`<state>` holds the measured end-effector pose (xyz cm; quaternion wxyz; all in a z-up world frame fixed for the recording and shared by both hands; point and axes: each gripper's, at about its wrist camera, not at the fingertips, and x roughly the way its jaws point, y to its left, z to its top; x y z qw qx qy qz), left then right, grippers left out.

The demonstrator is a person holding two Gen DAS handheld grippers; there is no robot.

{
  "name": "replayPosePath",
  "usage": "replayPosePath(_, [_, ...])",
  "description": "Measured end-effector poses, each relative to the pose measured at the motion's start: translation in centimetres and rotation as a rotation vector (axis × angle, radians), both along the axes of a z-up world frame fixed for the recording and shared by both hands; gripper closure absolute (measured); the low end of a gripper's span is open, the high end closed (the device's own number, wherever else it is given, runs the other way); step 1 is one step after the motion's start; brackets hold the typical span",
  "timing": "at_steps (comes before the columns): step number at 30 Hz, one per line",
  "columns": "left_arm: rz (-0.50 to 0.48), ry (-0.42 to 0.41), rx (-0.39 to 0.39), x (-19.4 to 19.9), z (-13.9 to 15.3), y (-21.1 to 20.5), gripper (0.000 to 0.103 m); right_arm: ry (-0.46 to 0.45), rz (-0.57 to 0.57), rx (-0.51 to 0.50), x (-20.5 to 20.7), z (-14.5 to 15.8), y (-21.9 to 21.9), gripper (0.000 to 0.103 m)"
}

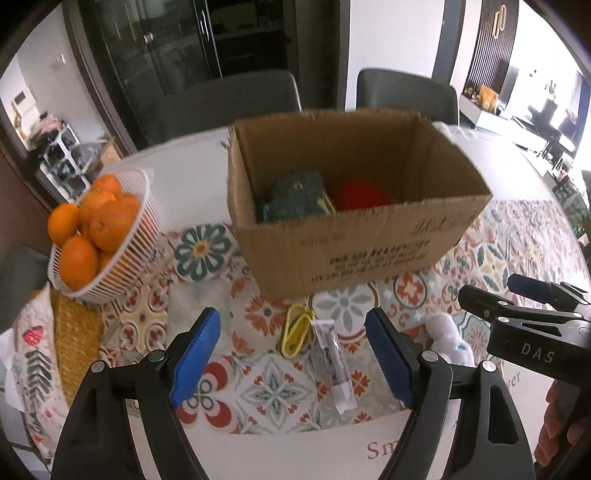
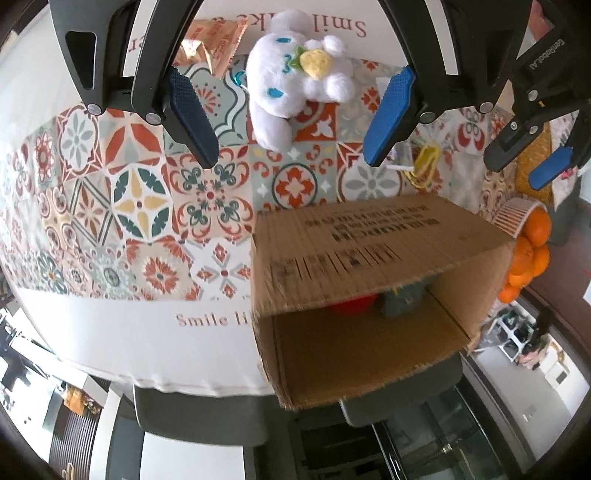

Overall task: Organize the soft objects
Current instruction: 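Lower the left tool onto the clear tube while the right tool closes on the white plush toy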

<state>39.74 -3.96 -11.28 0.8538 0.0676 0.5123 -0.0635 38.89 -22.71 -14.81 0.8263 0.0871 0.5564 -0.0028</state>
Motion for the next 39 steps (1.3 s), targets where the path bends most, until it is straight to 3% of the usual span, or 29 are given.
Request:
replayPosePath(11, [-0.010, 0.157, -0.045, 1.1, -4.7, -0.5, 0.023, 0.114, -0.003, 0.017, 1.0, -4.4, -0.5, 0.023])
replayPosePath(18, [0.007, 0.247, -0.053, 2.2, -7.5, -0.9, 0.024, 0.176, -0.011, 0.043, 1.4, -6.9, -0.8, 0.032])
replayPosePath(28, [0.020, 0.354, -0.097, 2.5, -10.1, -1.5, 0.032, 0.225, -0.035, 0.092, 1.5, -9.1, -1.3, 0.043])
replayPosePath(35, [0.027, 0.394, -0.092, 2.7, -11.7, -1.8, 0.041, 0.249, -0.049, 0.084, 1.3, -10.4, -1.3, 0.045])
replayPosePath(39, [0.051, 0.416, -0.103, 3.0, -12.7, -2.1, 0.046, 0.253, -0.050, 0.083, 1.0, -10.9, -1.6, 0.052])
